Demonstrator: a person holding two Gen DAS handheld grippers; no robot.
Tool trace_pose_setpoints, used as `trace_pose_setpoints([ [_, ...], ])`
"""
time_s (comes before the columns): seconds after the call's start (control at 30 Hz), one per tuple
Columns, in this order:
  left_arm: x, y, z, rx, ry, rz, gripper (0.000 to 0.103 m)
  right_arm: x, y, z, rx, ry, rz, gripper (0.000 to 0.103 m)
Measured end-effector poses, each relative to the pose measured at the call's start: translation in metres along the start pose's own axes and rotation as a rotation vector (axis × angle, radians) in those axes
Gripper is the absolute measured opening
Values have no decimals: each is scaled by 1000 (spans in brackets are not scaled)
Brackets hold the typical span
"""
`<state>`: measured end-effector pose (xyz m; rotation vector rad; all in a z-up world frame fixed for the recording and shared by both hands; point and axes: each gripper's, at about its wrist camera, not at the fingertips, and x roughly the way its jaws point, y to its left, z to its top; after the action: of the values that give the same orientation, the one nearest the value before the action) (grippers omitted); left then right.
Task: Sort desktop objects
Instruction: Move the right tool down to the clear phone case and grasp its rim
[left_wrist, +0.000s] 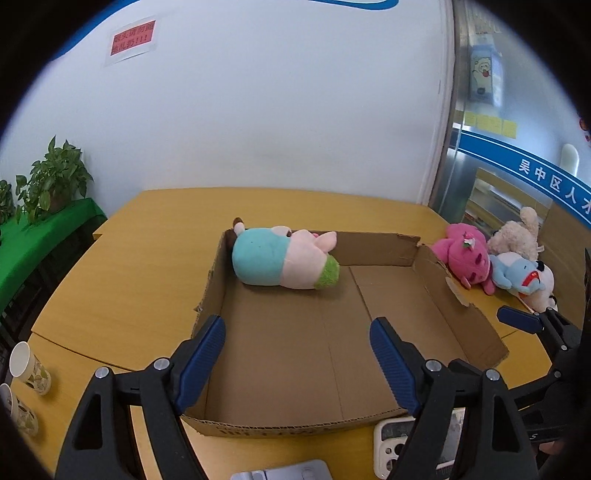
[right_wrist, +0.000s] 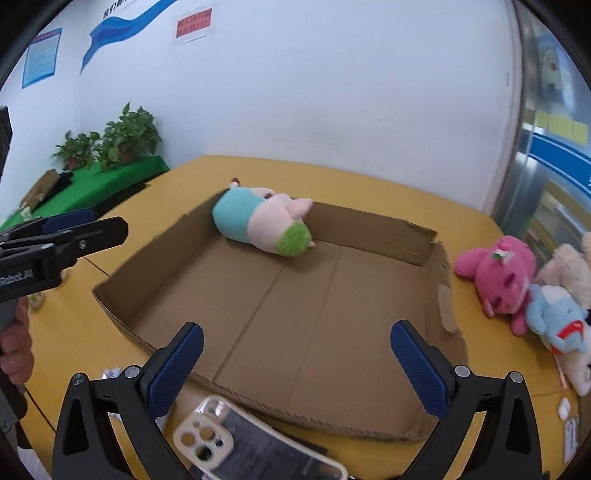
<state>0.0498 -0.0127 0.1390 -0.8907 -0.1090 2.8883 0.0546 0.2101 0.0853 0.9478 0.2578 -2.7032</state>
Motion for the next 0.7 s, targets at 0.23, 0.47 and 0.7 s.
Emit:
trace_pose_setpoints([
  [0.23,-8,-23,-3,55,-22,-18,81,-16,-2,3,26,-37,-18,103],
  [0.47,-4,-23,-3,60,-20,-1,81,-11,5,5,17,-38,-5,103],
  [0.7,0,-18,-8,47,11,-25,81,-7,12,5,11,-37,-2,103],
])
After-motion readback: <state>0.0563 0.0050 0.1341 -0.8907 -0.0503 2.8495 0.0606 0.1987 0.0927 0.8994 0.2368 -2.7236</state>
